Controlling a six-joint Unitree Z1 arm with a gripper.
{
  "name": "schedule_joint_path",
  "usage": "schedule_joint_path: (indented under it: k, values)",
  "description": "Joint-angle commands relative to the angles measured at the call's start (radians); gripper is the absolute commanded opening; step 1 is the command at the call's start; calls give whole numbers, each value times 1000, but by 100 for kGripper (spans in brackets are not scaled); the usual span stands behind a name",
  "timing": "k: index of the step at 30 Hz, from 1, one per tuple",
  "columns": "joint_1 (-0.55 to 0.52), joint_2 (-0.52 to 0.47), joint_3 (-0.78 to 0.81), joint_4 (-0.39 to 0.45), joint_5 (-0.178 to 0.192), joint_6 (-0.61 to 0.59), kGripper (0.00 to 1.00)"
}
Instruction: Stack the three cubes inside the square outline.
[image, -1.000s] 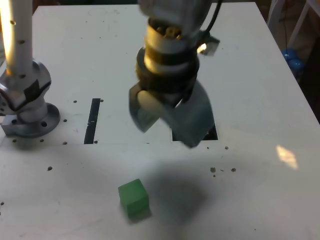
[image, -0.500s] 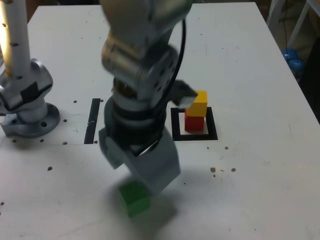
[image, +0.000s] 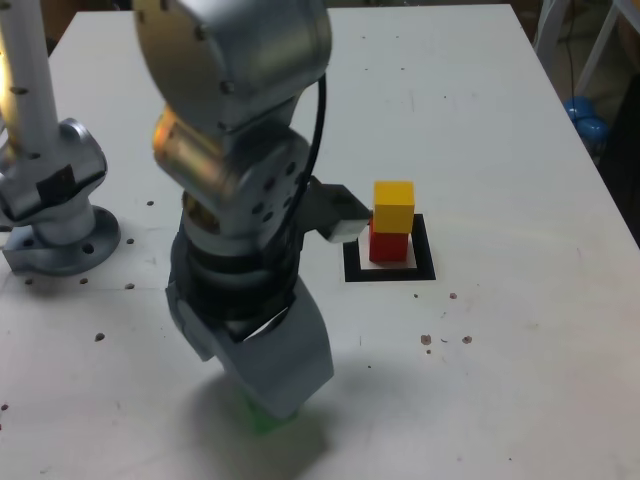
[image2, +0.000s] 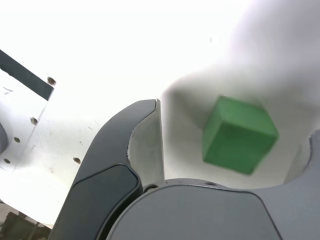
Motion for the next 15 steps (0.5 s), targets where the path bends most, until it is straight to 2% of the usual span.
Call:
schedule_joint_path:
  k: [1, 8, 15]
  values:
    - [-9, 18, -15, 2, -1, -8, 93]
    - [-28, 66, -45, 3, -5, -24, 83]
    - [-30, 89, -51, 1, -4, -53, 58]
